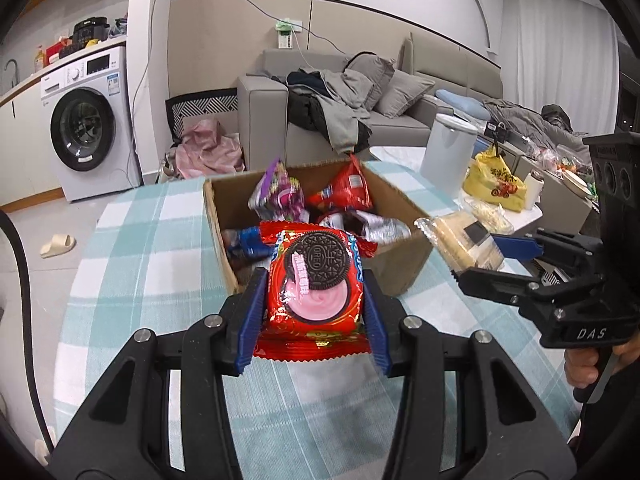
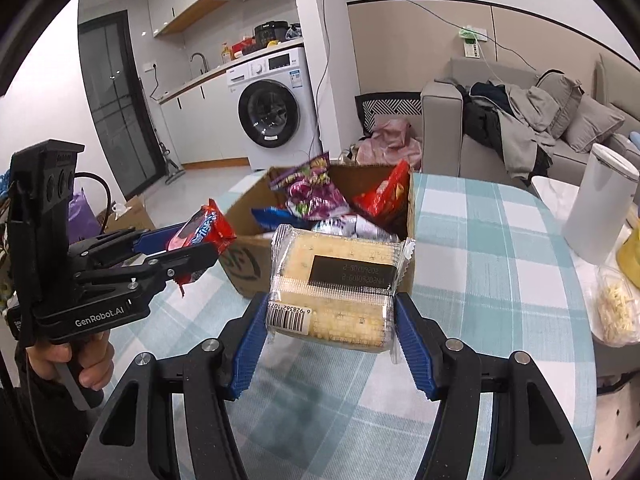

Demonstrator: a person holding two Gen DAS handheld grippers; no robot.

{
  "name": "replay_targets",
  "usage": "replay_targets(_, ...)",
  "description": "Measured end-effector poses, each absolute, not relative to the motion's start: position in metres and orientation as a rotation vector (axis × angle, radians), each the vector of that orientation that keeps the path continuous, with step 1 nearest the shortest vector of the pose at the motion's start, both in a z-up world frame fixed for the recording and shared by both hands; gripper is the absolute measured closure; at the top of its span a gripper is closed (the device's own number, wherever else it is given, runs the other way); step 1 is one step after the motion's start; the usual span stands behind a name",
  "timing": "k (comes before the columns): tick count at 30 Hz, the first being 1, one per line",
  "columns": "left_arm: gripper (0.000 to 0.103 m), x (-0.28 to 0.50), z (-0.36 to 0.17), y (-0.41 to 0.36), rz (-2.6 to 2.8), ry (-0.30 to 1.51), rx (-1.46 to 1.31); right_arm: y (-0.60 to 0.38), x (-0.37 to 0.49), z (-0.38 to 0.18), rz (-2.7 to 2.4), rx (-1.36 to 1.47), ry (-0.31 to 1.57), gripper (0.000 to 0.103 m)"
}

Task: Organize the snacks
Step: 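Lift both packs and lower them into the box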

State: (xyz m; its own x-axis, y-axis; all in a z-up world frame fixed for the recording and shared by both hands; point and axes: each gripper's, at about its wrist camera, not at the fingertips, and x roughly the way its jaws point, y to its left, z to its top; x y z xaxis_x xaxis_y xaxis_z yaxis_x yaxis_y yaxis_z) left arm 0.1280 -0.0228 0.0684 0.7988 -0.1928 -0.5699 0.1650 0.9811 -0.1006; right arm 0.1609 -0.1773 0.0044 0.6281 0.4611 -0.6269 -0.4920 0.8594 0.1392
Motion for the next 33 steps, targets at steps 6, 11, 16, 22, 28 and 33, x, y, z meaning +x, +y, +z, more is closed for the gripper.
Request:
replay_targets(6,0.061,0.147,0.076,-0.021,-0.182,0.615,-0.053,-0.172,0.181,0.011,0.535,-0.025,0.700,0.040)
replay_targets(11,0.061,0.171,0.075,-0.016,-0.167,0.624,-0.065,-0.168,0.198,0.014,0.532,-0.004,0.702,0.040)
replay_targets(16,0.061,0.194,0.072,-0.012,-0.153,0.638,-0.074,-0.163,0.214,0.012,0.531,0.008,0.716,0.040)
replay_targets(22,0.061,0.215,0.062,-0.010,-0.142,0.653,-0.071,-0.155,0.229,0.010,0.528,0.006,0.729,0.040)
replay_targets(28,0.061,0.229,0.052,-0.016,-0.133,0.665,-0.048,-0.148,0.243,0.006,0.529,0.014,0.742,0.040)
replay_targets(33,0.060,0.237,0.046,-0.021,-0.125,0.653,-0.043,-0.145,0.253,0.000,0.517,0.015,0.752,0.040)
